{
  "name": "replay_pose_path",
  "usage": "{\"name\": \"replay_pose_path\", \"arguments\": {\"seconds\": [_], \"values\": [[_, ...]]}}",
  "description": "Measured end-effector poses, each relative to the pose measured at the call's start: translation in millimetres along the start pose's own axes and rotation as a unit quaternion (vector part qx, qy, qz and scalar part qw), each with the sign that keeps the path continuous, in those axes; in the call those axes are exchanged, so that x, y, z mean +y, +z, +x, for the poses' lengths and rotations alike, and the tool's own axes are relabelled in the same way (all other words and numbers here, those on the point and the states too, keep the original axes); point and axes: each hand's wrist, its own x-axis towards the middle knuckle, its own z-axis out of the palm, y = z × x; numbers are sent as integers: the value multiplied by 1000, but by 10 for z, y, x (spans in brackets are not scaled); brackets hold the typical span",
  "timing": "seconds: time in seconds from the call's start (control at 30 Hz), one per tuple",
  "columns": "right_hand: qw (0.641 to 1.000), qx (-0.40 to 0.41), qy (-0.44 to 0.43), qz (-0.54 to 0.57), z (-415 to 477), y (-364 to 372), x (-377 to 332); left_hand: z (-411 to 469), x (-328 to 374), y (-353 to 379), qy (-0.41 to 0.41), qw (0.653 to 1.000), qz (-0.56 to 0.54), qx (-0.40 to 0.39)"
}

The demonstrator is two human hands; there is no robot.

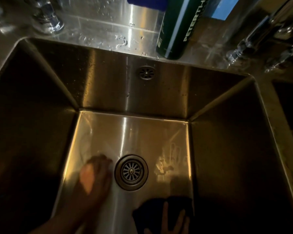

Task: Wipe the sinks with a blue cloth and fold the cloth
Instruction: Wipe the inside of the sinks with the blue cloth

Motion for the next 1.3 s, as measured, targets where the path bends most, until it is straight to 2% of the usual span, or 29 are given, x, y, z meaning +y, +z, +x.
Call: {"name": "replay_pose_path", "arguments": {"seconds": [0.07,0.13,0.23,0.37,0.5,0.6,0.8,0.97,1.13,1.3], "values": [[1000,-10,2,-21,-16,186,112,162,-236,-40,-110,993,32,41],[999,-32,3,-25,46,272,132,205,-360,-14,-163,983,71,40],[998,-38,-47,-23,176,302,133,122,-482,117,-138,983,113,52],[994,-8,-100,-51,458,228,101,130,-578,300,-64,985,159,-11],[985,-40,-123,-110,1028,26,-135,250,-567,351,-85,987,131,43],[986,-2,-139,-92,1667,-91,-324,279,-623,393,-71,985,147,60],[988,2,-134,-79,2423,-431,-715,216,-769,490,-59,980,187,46],[976,5,-194,-98,2260,-370,-457,251,-746,457,-72,980,157,104],[955,40,-247,-158,1439,-88,24,299,-789,501,-62,974,198,88],[928,51,-295,-223,689,318,446,284,-819,538,-62,977,182,93]]}}
